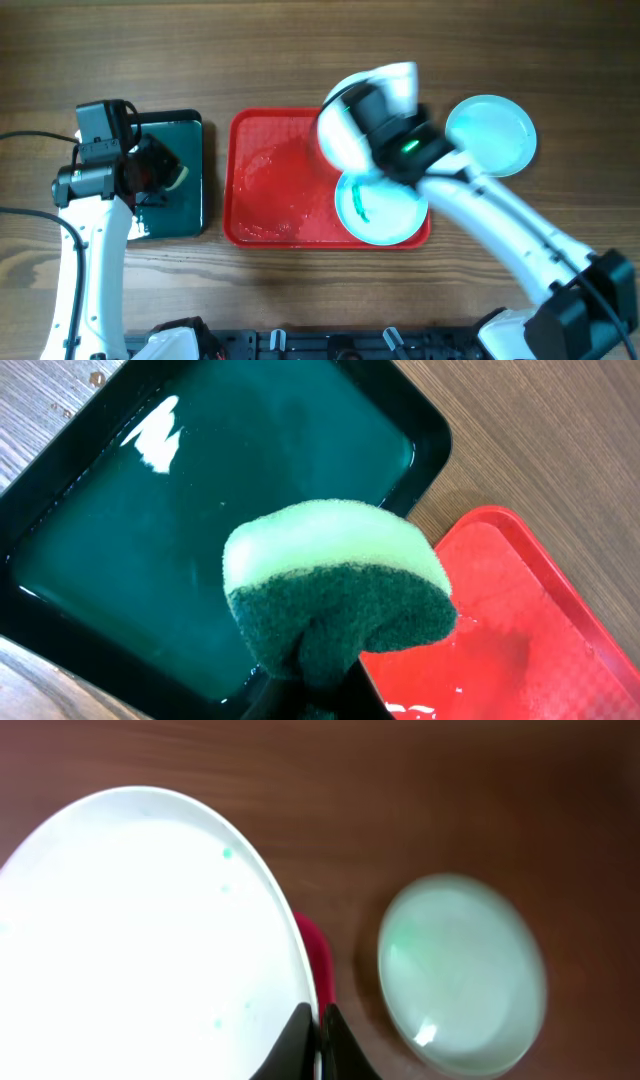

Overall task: Clean dirty plates on tray and stack at the side
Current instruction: 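Lift the top plate with the right gripper and stack it on the first plate, then grip the remaining lower-right plate rim with the right gripper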

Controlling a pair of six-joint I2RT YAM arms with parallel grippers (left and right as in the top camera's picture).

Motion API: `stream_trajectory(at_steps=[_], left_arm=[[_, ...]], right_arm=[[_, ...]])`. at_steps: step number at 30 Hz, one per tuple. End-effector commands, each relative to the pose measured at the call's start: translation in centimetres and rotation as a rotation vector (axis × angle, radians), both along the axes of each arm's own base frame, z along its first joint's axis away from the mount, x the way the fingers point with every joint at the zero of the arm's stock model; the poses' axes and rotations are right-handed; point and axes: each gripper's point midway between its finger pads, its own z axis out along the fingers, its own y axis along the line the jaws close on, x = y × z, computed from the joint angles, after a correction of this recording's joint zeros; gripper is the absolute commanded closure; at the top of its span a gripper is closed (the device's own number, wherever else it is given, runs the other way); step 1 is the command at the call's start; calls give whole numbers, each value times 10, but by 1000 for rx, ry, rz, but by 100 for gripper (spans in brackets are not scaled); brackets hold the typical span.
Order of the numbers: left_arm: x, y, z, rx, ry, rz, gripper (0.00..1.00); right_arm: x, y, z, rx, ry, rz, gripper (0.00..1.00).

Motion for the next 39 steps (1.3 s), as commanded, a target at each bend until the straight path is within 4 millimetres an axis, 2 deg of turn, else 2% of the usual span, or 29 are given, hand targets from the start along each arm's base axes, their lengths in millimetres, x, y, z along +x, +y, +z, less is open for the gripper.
stream_trajectory(at_steps=[1,3,5,8,11,15,17,18,20,21,22,24,26,28,29,31,33,34,36,39], left_arm=[[0,0,-2,-11,1,7,96],[0,0,-2,-11,1,7,96],[1,-1,-1,-15,0,4,96],[1,-1,-1,-18,-1,3,96],[1,-1,-1,-18,-2,3,96],[1,-1,-1,-18,-2,3,96],[1,-1,-1,-18,-2,3,96],[1,-1,-1,-18,-2,3,96],[1,-1,-1,-18,-2,3,96],[1,-1,-1,-18,-2,3,96],[1,-1,-1,-18,-2,3,96],[2,-3,-1,-27,-5,-3,96],[2,-4,-1,-30,-7,-4,96],[2,-4,-1,-30,-7,-4,96],[2,-4,-1,-30,-7,-4,96],[2,-4,-1,-30,-7,-4,96],[2,-4,-1,-29,-9,-4,96],[3,-4,-1,-29,-11,-4,96],[3,-4,-1,-29,-10,-4,96],[3,-4,-1,-29,-10,-4,96]], right_arm=[[8,-43,-15,485,86,-279,96],[9,-87,-19,536,95,-396,96],[1,-140,-24,539,94,-543,96],[-22,-195,-33,503,85,-761,96],[-47,-222,-56,450,98,-901,96],[-48,-225,-81,423,95,-858,96],[-47,-226,-85,423,92,-854,80],[-40,-223,-85,426,91,-805,62],[-18,-203,-81,482,104,-590,36],[-13,-193,-81,518,112,-536,31],[-10,-181,-80,568,126,-472,29],[-6,-139,-76,709,179,-282,29],[-9,-107,-69,755,219,-138,29],[-25,-73,-71,738,303,-22,29],[-40,-56,-77,689,373,39,29],[-66,-41,-91,517,485,108,29],[-75,-29,-96,395,520,212,29],[-78,-24,-97,343,529,250,29],[-76,-29,-98,229,513,240,30],[-71,-32,-103,164,511,272,38]])
